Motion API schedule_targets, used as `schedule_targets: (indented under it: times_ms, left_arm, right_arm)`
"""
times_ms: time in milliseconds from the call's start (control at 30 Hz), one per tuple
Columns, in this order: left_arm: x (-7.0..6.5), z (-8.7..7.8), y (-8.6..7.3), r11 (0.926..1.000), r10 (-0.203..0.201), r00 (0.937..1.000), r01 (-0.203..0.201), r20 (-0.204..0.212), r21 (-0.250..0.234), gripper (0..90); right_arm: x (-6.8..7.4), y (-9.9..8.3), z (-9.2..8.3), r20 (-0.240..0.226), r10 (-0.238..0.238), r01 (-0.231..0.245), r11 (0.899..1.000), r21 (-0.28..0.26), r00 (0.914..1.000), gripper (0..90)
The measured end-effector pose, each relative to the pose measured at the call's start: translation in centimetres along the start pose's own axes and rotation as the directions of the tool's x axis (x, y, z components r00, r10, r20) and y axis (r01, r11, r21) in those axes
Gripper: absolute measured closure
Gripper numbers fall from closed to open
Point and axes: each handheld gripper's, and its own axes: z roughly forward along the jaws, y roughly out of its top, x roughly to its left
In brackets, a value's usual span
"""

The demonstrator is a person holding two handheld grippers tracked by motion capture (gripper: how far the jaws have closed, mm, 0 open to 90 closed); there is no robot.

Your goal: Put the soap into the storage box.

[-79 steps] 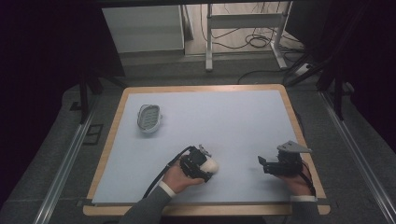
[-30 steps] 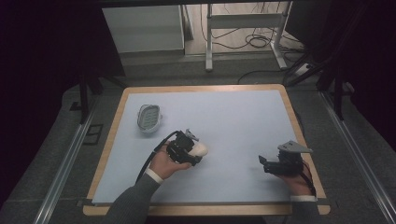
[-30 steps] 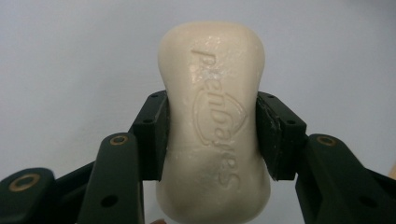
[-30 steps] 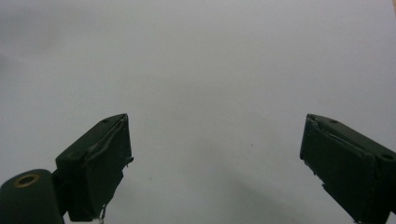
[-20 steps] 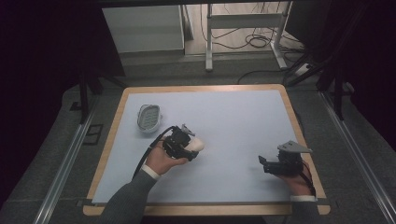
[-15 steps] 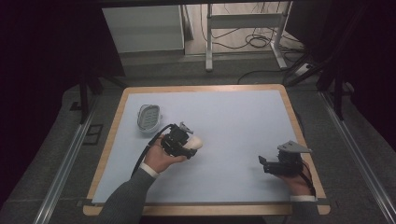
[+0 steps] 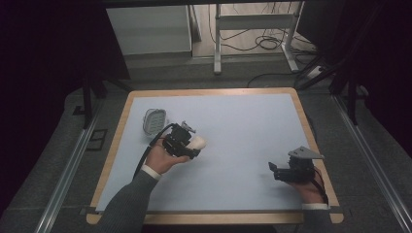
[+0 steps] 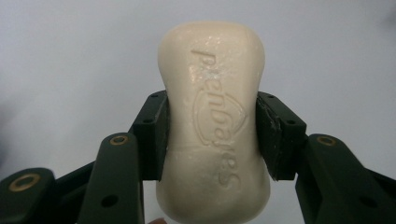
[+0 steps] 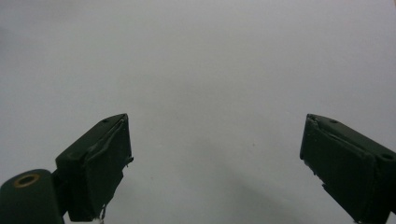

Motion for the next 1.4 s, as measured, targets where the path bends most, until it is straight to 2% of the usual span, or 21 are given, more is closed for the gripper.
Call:
schedule_targets:
  times_ms: [567, 833, 1400]
  left_arm:
    - [2.0, 0.0, 0.2, 0.9992, -0.040, 0.9990, 0.041, -0.019, 0.005, 49.5]
    - [3.0, -0.3, 0.3, 0.9988, -0.047, 0.9983, 0.047, -0.035, 0.010, 49.5]
    - [4.5, -0.6, 0.3, 0.9966, -0.082, 0.9953, 0.082, -0.053, 0.002, 49.5]
  right_arm:
    - [0.0, -0.1, 0.2, 0.000, 0.001, -0.001, 1.000, 0.006, 1.0000, 8.6]
    - [0.1, -0.1, 0.2, -0.002, -0.001, 0.001, 1.000, 0.008, 1.0000, 8.6]
    - [0.1, -0.1, 0.3, -0.001, -0.004, 0.004, 1.000, 0.014, 1.0000, 8.6]
